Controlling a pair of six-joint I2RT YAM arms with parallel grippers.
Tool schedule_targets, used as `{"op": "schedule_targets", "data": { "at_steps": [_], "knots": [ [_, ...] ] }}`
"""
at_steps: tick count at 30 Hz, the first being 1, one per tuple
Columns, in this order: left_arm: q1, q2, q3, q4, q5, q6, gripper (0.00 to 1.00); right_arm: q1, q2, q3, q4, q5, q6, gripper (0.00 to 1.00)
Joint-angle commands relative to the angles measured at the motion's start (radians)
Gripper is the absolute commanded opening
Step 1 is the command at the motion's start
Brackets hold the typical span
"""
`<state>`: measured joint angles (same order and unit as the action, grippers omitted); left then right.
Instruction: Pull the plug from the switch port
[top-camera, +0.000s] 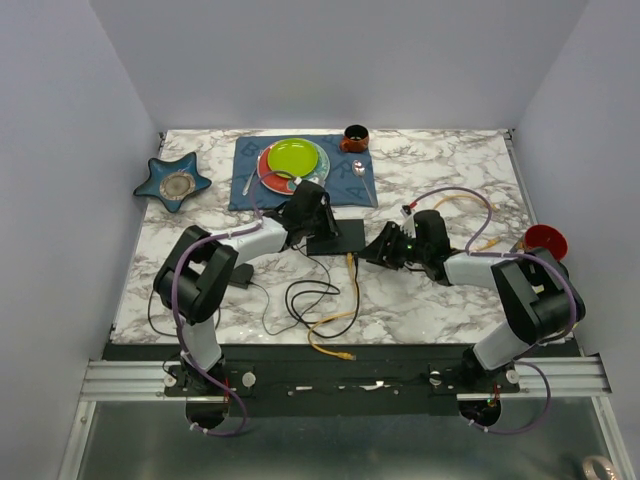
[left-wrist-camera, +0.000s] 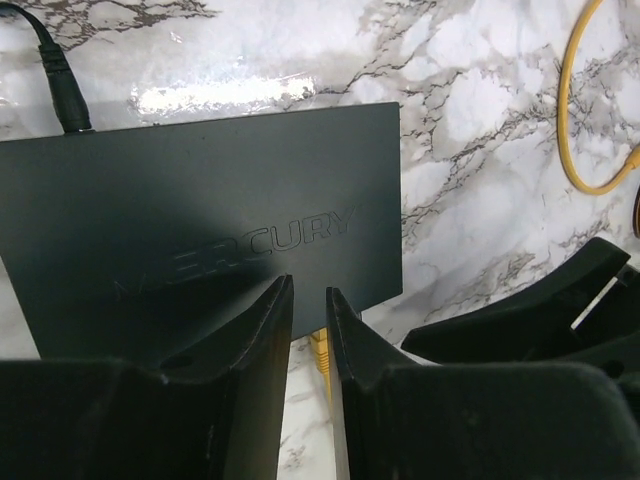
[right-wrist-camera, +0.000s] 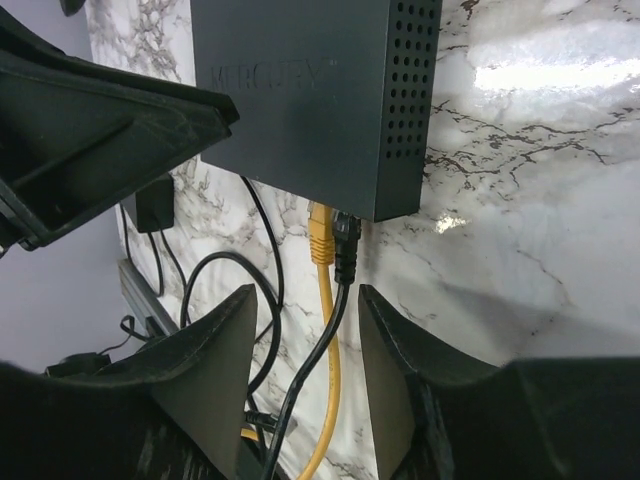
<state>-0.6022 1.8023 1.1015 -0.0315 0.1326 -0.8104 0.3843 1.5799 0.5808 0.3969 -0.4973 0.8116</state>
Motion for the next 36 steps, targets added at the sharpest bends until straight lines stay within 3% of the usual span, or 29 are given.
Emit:
{"op": "schedule_targets", "data": {
  "at_steps": [1,6,11,25,36],
  "knots": [
    [0.013,0.015,0.012,0.013,0.047,0.017,0.3,-0.001,0.051,-0.01,0.103,-0.034,0.029,0.54],
    [0.021,0.015,-0.006,0.027,0.062,0.013,0.25,-0.001,0.089,-0.016,0.131,-0.02,0.044,0.61],
    [0.021,0.017,-0.015,0.05,0.075,0.004,0.16,-0.001,0.132,-0.019,0.152,-0.017,0.061,0.62],
    [0.021,0.011,-0.031,0.012,0.036,0.013,0.01,-0.001,0.265,-0.019,0.309,-0.034,0.167,0.51],
    [0.021,0.028,-0.038,0.001,0.038,0.011,0.0,-0.001,0.287,-0.059,0.425,-0.014,0.242,0.45]
  ]
}}
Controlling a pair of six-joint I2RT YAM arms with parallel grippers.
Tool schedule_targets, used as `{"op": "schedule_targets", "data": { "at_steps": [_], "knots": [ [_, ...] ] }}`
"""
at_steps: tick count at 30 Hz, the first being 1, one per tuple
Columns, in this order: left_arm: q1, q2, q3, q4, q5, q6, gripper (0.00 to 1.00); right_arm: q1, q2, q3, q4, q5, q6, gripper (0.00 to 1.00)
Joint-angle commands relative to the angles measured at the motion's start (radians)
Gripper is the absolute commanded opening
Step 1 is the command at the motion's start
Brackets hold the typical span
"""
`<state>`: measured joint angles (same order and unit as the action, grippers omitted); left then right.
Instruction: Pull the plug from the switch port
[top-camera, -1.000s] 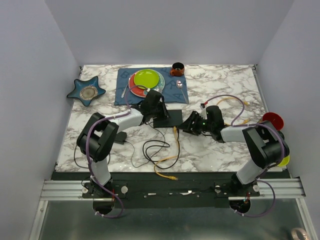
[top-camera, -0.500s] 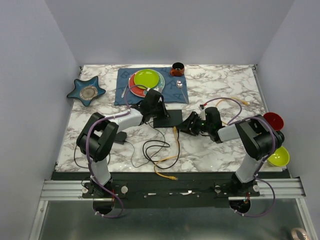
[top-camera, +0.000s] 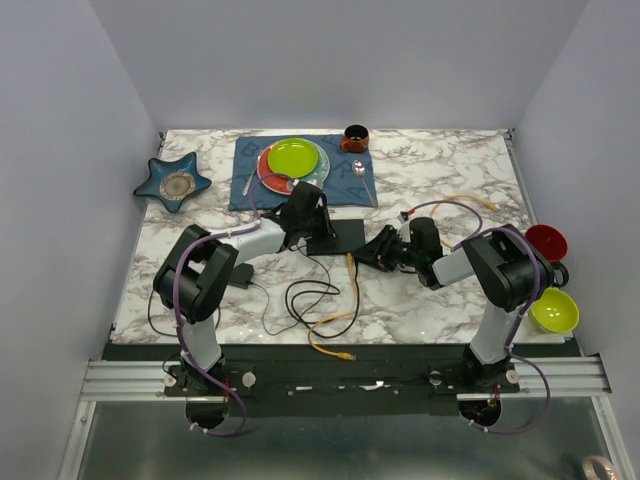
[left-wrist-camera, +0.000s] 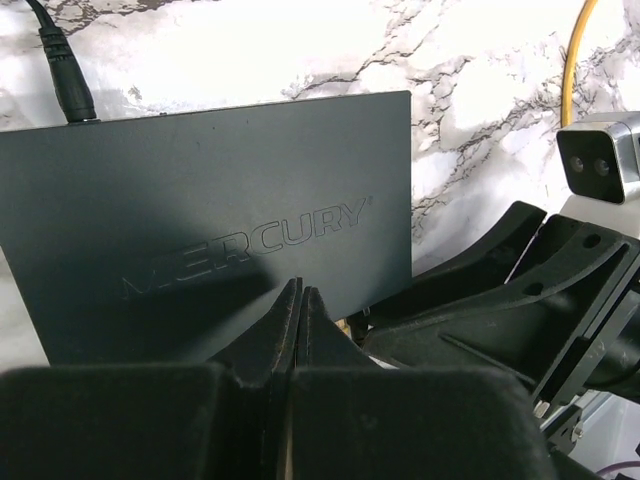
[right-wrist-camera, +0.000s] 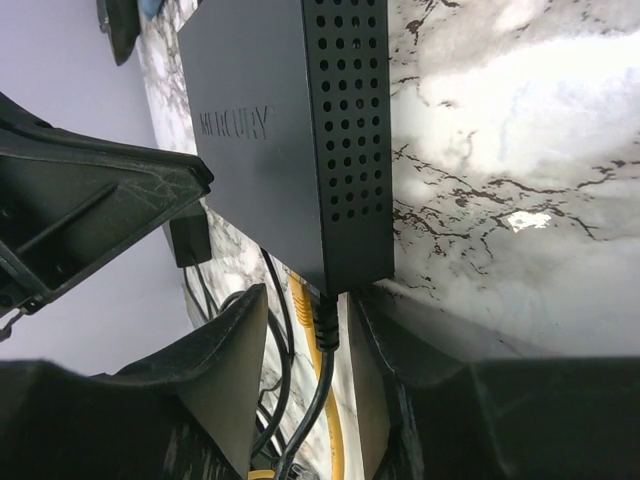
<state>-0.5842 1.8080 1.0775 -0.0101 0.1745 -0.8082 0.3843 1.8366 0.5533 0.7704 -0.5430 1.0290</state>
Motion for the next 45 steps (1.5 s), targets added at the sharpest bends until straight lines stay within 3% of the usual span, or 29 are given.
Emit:
{"op": "schedule_targets", "data": {
  "at_steps": [1,7,32,41,45],
  "knots": [
    [0.003,0.024,-0.014,-0.021,-0.004,0.009,0.0,-0.001,0.032,-0.035,0.067,0.04,0.032,0.44],
    [0.003,0.016,-0.021,-0.024,-0.006,0.012,0.0,-0.001,0.042,-0.05,0.116,0.057,0.069,0.37],
    [0.003,0.022,-0.033,-0.011,-0.001,0.015,0.0,-0.001,0.085,-0.043,0.221,0.087,0.209,0.34],
    [0.003,0.019,-0.04,-0.007,0.0,0.012,0.0,-0.002,0.104,-0.044,0.214,0.077,0.19,0.24],
    [0.003,0.016,-0.045,0.005,0.002,0.004,0.0,-0.001,0.104,-0.046,0.205,0.071,0.177,0.12]
  ]
}}
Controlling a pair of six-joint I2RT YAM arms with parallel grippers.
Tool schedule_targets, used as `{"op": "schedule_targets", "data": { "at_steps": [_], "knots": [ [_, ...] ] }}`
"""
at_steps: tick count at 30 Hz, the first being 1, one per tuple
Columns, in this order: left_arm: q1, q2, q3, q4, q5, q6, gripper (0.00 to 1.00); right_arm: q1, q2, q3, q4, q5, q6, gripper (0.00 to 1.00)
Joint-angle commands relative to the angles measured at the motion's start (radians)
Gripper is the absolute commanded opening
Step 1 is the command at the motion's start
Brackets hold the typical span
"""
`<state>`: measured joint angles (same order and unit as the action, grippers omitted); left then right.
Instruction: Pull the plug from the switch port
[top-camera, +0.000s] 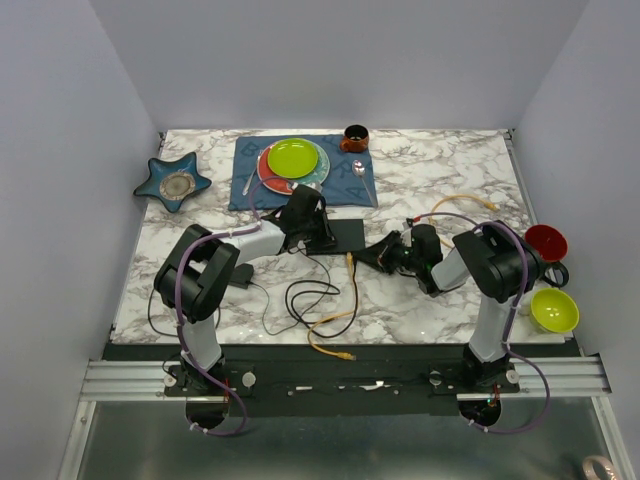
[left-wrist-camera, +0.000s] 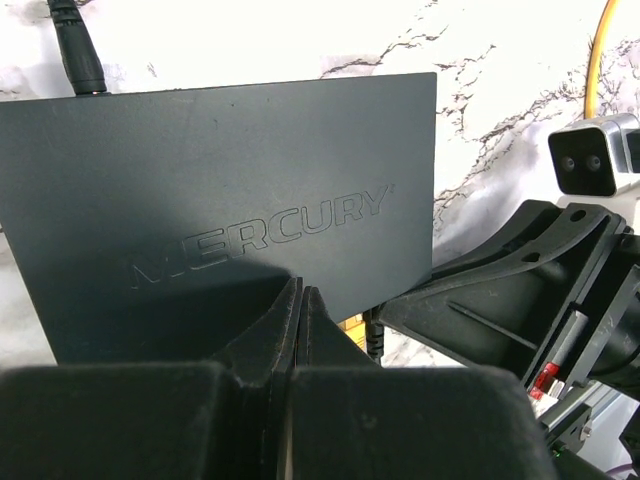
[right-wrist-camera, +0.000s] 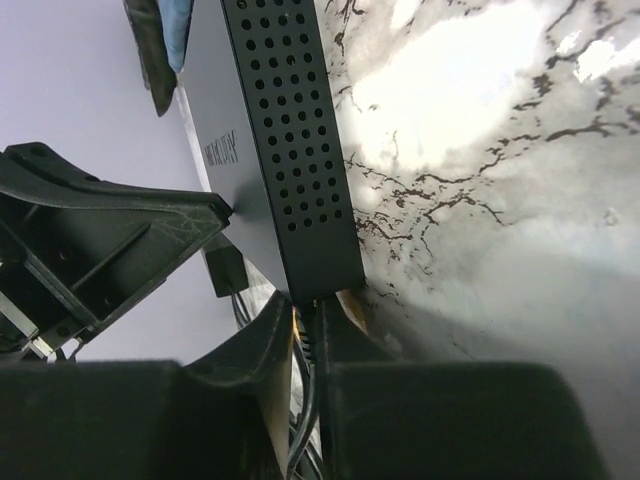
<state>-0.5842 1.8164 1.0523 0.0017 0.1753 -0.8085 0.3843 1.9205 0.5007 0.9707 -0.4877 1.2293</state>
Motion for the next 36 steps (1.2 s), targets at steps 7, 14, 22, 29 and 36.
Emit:
{"op": "schedule_targets", "data": {
  "at_steps": [7,14,22,29,36],
  "knots": [
    [0.003,-0.023,-0.057,0.069,0.047,-0.046,0.0,-0.001,-0.021,0.006,-0.078,0.012,-0.093,0.0],
    [-0.023,-0.071,-0.156,0.196,0.136,-0.113,0.0,-0.002,-0.057,0.021,-0.193,0.018,-0.188,0.0],
    [-0.045,-0.077,-0.224,0.242,0.135,-0.127,0.0,-0.001,-0.054,0.025,-0.231,0.018,-0.217,0.0],
    [-0.045,-0.016,-0.18,0.233,0.124,-0.127,0.0,-0.001,-0.08,-0.004,-0.24,-0.014,-0.246,0.0],
    [-0.043,0.017,-0.114,0.221,0.115,-0.123,0.0,0.001,-0.217,-0.082,-0.331,-0.043,-0.33,0.0]
  ]
}}
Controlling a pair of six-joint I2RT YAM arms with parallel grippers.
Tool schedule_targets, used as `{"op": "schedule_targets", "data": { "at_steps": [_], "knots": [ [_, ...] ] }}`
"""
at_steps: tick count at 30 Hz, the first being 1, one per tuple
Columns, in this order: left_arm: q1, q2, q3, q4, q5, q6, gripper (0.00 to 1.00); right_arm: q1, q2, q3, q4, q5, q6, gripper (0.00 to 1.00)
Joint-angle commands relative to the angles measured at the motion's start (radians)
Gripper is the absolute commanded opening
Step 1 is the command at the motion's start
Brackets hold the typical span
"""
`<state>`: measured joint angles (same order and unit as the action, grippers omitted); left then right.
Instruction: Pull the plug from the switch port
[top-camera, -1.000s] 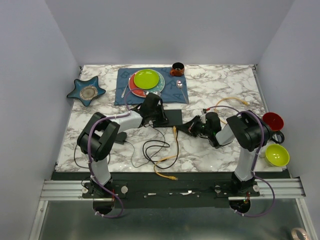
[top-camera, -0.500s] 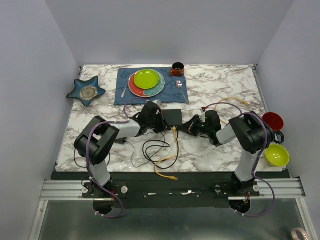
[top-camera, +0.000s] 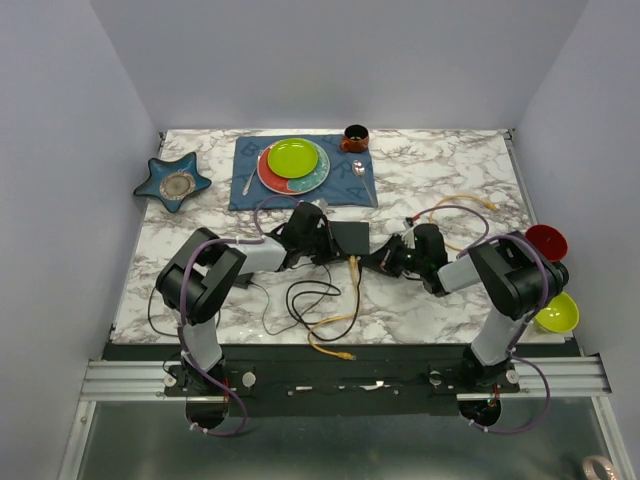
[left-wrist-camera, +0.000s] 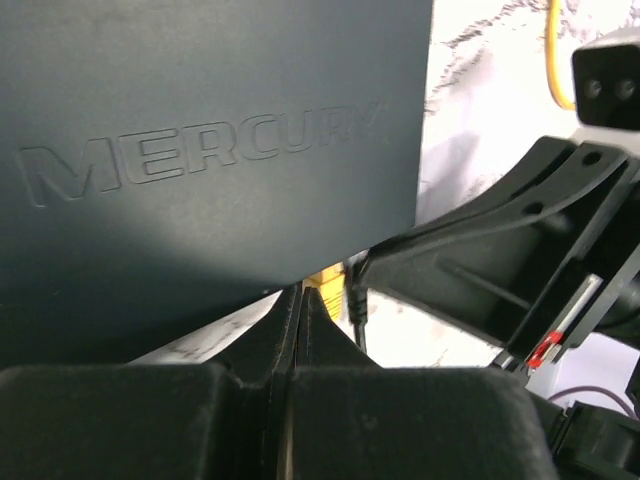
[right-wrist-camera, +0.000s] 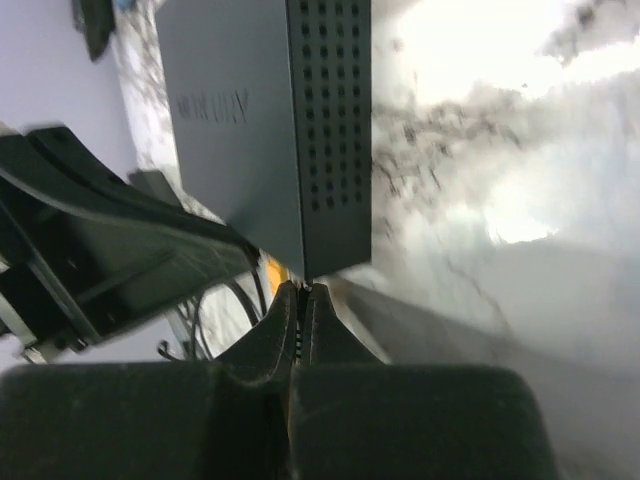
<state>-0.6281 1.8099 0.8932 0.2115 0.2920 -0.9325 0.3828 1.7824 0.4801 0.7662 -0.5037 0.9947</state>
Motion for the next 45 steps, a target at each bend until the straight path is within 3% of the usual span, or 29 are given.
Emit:
{"op": "schedule_targets", "data": {
  "at_steps": [1,9,12,15,16,20,24,28,29,30,31,34,41,45],
  "knots": [
    [0.001,0.026,0.047,0.014,-0.001,0.0,0.0,0.002,-0.098,-0.067,-0.157,-0.027,-0.103,0.0],
    [0.002,0.036,0.046,0.04,0.006,-0.017,0.0,0.002,-0.251,-0.09,-0.306,0.008,-0.202,0.0],
    [0.008,-0.036,0.004,0.066,-0.039,-0.011,0.0,0.002,-0.446,-0.121,-0.389,0.108,-0.238,0.0],
    [0.019,-0.148,-0.033,0.071,-0.109,0.006,0.0,0.001,-0.654,-0.063,-0.623,0.272,-0.319,0.0],
    [0.019,-0.209,-0.04,0.059,-0.134,0.015,0.02,0.002,-0.693,-0.037,-0.747,0.319,-0.339,0.0],
    [0.019,-0.352,-0.079,0.026,-0.217,0.04,0.25,0.002,-0.801,0.066,-0.979,0.497,-0.41,0.0],
    [0.018,-0.472,-0.151,-0.029,-0.286,0.041,0.31,0.002,-0.821,0.087,-1.079,0.594,-0.412,0.0],
    [0.012,-0.587,-0.214,-0.044,-0.255,0.061,0.35,0.002,-0.862,0.069,-1.119,0.59,-0.412,0.01],
    [0.004,-0.599,-0.22,-0.043,-0.239,0.07,0.38,0.002,-0.861,0.069,-1.122,0.55,-0.419,0.07],
    [-0.005,-0.607,-0.224,-0.044,-0.228,0.081,0.4,0.002,-0.861,0.069,-1.128,0.535,-0.422,0.2],
    [-0.016,-0.621,-0.227,-0.055,-0.218,0.09,0.4,0.002,-0.857,0.074,-1.154,0.521,-0.412,0.46],
    [-0.074,-0.647,-0.253,-0.061,-0.243,0.09,0.43,0.002,-0.894,0.048,-1.156,0.481,-0.378,0.66],
    [-0.146,-0.707,-0.329,-0.064,-0.315,0.061,0.47,0.021,-1.06,-0.02,-1.185,0.286,-0.389,0.73],
    [-0.173,-0.725,-0.361,-0.064,-0.341,0.044,0.47,0.105,-1.115,-0.04,-1.225,0.297,-0.427,0.73]
  ]
}}
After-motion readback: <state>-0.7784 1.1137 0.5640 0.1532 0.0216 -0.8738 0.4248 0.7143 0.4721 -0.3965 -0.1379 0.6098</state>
